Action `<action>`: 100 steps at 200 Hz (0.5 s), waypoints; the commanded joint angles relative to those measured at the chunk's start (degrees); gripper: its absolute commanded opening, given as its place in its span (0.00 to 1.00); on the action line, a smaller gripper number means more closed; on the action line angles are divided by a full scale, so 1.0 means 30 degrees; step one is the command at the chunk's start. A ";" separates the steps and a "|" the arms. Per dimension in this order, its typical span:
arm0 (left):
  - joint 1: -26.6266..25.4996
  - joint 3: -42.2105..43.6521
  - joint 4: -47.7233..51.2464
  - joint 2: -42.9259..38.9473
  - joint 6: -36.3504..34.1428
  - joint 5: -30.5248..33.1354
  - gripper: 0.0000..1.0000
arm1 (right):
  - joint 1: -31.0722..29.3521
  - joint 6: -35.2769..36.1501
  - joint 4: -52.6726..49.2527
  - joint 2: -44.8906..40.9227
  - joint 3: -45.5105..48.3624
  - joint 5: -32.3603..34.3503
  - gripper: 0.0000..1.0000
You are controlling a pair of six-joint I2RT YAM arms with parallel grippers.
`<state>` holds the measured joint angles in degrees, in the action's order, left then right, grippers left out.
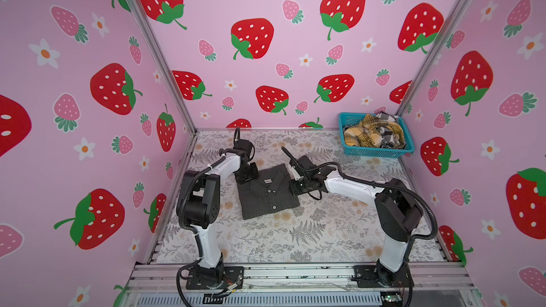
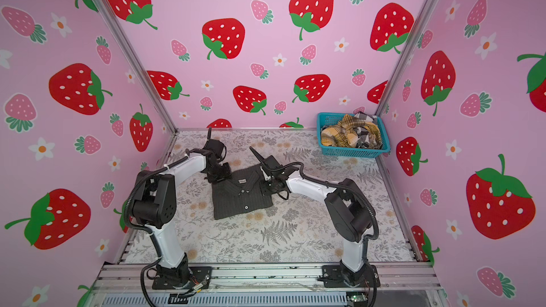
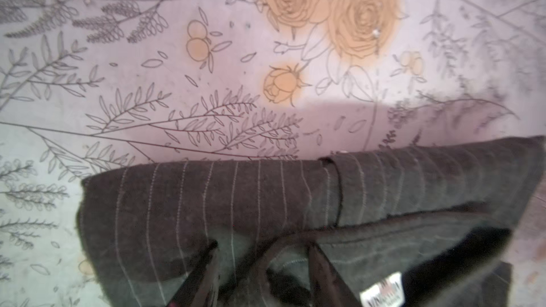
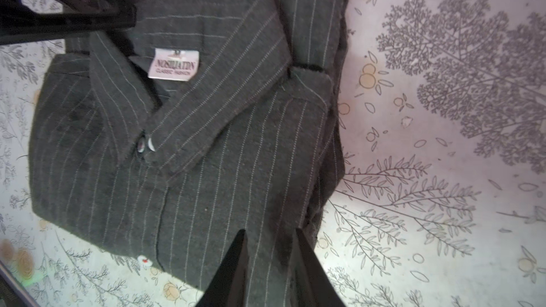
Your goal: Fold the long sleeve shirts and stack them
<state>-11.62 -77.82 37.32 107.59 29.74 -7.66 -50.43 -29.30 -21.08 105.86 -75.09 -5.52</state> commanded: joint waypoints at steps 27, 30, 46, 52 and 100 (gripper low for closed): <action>0.0383 0.1607 -0.0199 -0.6256 0.0933 -0.1350 0.32 | -0.0018 0.0767 -0.0121 0.0819 -0.1717 -0.0158 0.29; 0.0371 0.2047 -0.0528 -0.6583 0.1174 -0.1662 0.30 | 0.0037 0.0797 -0.0107 0.0943 -0.1810 -0.0226 0.29; 0.0374 0.4015 -0.1532 -0.7311 0.2213 -0.3175 0.19 | 0.0348 0.0845 0.0322 0.1548 -0.2132 -0.0849 0.29; 0.0357 0.4583 -0.1708 -0.7274 0.2413 -0.3593 0.14 | 0.0433 0.0882 0.0418 0.1815 -0.2297 -0.1001 0.29; 0.0751 0.8177 -0.3631 -0.6279 0.3418 -0.4454 0.00 | 0.0799 0.0977 0.0366 0.3563 -0.3011 -0.0814 0.28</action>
<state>-10.39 -56.64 28.71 87.72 37.52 -18.63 -48.53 -27.11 -19.38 114.89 -83.22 -7.84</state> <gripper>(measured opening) 0.052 0.279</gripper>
